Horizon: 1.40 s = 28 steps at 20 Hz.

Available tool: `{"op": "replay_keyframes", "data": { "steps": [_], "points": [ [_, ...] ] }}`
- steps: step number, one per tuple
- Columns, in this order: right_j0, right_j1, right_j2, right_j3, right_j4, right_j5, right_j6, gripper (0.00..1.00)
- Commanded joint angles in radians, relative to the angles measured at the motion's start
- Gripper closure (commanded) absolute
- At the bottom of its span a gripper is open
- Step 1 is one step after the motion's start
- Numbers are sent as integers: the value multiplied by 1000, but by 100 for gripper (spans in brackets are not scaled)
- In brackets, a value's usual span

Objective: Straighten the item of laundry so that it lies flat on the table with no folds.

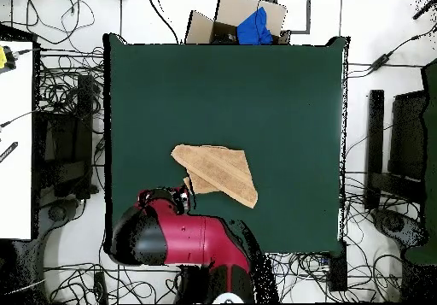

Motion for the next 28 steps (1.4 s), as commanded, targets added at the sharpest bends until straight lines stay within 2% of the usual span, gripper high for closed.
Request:
{"op": "replay_keyframes", "data": {
  "steps": [1,12,28],
  "points": [
    [-27,115,1,-3,-10,-85,191,0],
    [-63,163,18,-26,-16,-140,166,0],
    [-58,251,4,-60,-15,-213,170,0]
  ]
}}
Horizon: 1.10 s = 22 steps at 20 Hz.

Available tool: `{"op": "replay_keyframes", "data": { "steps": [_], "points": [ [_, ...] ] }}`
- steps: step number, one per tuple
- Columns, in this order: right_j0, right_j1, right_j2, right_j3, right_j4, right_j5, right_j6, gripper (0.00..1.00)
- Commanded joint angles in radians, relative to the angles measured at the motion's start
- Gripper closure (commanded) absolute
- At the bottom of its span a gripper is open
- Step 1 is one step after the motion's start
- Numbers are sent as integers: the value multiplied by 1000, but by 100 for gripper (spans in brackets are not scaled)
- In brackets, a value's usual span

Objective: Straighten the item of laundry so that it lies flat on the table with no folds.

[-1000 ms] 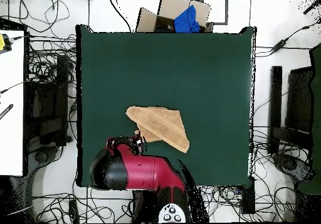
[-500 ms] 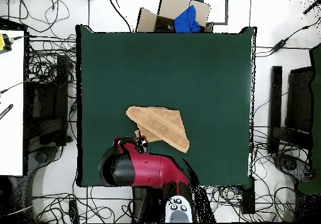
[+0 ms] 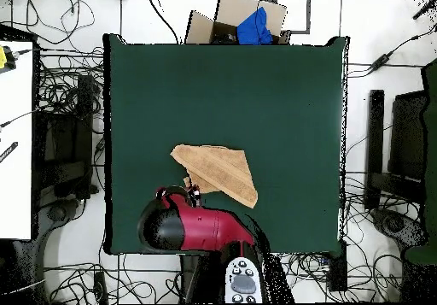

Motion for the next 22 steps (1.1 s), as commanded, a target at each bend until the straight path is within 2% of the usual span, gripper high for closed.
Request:
{"op": "replay_keyframes", "data": {
  "steps": [1,22],
  "points": [
    [-7,68,1,-56,-14,-76,170,0],
    [39,117,-41,-71,-7,-116,176,0]
  ]
}}
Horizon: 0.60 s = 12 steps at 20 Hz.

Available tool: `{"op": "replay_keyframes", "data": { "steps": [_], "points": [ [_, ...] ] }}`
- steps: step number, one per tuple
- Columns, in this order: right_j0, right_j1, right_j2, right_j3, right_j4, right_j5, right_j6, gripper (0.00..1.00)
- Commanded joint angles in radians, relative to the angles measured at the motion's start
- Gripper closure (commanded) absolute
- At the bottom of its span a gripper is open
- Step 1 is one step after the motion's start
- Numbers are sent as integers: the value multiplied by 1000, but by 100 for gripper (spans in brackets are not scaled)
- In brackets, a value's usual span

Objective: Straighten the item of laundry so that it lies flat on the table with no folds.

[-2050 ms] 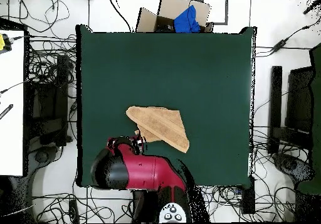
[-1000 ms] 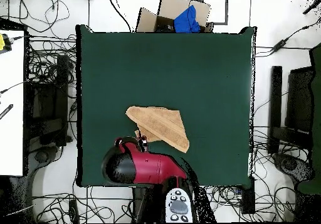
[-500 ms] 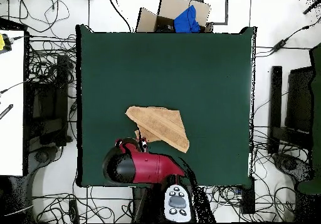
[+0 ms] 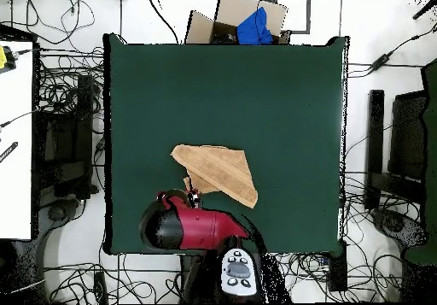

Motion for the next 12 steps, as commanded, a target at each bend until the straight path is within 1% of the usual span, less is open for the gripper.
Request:
{"op": "replay_keyframes", "data": {
  "steps": [1,8,12],
  "points": [
    [20,44,-33,-69,-10,-81,175,0],
    [10,87,-30,-81,-20,-136,165,0],
    [11,102,-31,-94,-15,-140,158,0]
  ]
}}
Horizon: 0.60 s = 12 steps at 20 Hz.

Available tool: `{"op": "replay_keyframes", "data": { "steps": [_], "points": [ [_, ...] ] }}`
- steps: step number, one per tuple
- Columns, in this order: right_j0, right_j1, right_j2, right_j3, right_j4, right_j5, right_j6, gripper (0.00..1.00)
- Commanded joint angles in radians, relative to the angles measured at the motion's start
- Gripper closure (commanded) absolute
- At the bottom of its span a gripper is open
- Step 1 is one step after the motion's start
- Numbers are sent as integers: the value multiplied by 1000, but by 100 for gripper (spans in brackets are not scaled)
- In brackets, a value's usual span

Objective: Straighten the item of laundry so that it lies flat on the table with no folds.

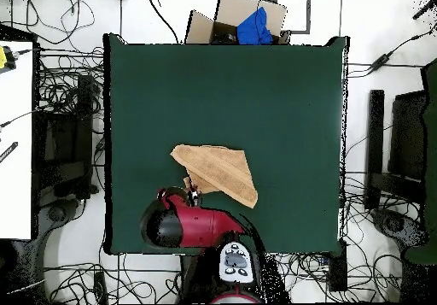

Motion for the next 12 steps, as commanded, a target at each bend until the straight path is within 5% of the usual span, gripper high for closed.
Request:
{"op": "replay_keyframes", "data": {
  "steps": [1,4,12],
  "points": [
    [-31,62,12,-63,-13,-50,164,0],
    [-111,158,85,-82,-41,-83,147,0],
    [-72,204,24,-129,-42,-81,132,0]
  ]
}}
